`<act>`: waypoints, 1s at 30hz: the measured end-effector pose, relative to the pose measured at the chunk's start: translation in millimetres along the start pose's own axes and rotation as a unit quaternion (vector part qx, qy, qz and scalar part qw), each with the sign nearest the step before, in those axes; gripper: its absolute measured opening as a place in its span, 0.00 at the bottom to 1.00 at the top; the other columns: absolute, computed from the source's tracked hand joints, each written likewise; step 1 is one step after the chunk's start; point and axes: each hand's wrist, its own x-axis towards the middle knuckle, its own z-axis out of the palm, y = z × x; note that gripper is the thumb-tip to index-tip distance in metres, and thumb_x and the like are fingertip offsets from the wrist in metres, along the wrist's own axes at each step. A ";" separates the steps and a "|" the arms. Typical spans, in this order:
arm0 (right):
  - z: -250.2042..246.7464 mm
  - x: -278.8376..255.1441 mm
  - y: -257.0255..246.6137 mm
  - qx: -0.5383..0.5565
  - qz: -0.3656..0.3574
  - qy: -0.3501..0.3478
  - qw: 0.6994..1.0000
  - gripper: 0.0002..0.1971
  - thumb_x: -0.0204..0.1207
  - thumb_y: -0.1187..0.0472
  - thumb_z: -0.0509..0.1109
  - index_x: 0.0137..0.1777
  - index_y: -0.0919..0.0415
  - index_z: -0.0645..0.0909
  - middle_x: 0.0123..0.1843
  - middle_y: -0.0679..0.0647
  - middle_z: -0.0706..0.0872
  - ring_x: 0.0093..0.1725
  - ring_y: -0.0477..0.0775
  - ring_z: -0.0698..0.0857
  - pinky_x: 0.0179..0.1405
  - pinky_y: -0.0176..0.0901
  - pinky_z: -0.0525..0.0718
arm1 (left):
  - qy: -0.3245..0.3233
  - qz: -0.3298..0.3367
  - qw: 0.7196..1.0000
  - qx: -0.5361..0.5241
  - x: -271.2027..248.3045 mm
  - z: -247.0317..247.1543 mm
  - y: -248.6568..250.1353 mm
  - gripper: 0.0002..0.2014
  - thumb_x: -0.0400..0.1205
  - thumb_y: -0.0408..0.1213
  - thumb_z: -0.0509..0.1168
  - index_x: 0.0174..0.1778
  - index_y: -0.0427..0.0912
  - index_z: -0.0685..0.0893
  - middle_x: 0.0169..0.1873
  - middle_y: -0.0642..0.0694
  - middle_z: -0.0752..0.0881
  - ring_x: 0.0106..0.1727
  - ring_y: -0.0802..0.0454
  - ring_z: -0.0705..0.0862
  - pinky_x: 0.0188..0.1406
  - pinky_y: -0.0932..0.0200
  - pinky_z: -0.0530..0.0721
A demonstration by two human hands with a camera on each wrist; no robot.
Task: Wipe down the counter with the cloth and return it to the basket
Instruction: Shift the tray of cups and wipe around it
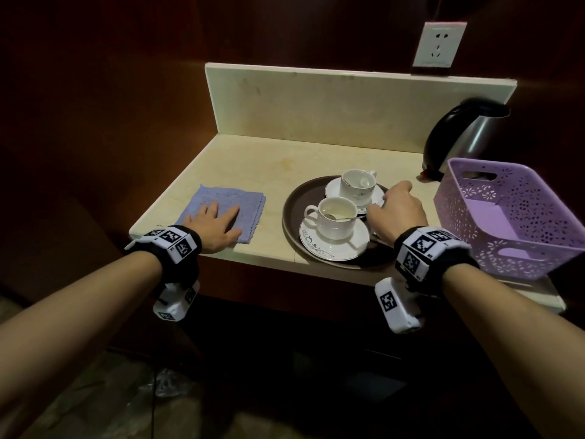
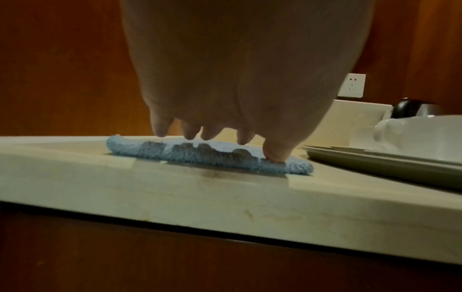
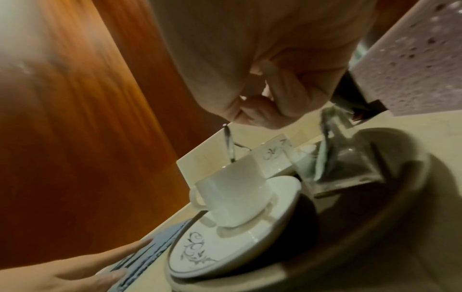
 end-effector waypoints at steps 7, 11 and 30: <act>31.8 -9.0 -71.8 0.042 -0.111 -0.027 0.993 0.09 0.76 0.61 0.63 0.54 0.59 0.72 0.40 0.51 0.77 0.36 0.50 0.77 0.29 0.42 0.69 | -0.080 0.033 0.996 0.022 15.4 -13.9 -5.3 0.33 0.85 0.66 0.40 0.82 0.66 0.32 0.85 0.43 0.33 0.85 0.37 0.36 0.80 0.29 0.44; 49.5 0.6 -104.9 0.006 -0.131 -0.022 0.991 0.09 0.74 0.60 0.62 0.52 0.59 0.73 0.44 0.58 0.84 0.44 0.62 0.82 0.40 0.47 0.76 | -0.082 0.059 0.994 0.037 37.4 -20.3 -3.6 0.35 0.83 0.69 0.40 0.83 0.66 0.33 0.84 0.43 0.32 0.85 0.36 0.35 0.82 0.33 0.42; 125.1 52.8 -174.8 -0.079 -0.017 -0.123 0.989 0.15 0.81 0.58 0.58 0.63 0.64 0.75 0.57 0.65 0.85 0.58 0.67 0.84 0.45 0.44 0.73 | -0.055 0.197 0.970 0.134 119.8 -71.3 52.4 0.39 0.87 0.57 0.48 0.84 0.49 0.29 0.83 0.40 0.28 0.84 0.37 0.30 0.82 0.35 0.39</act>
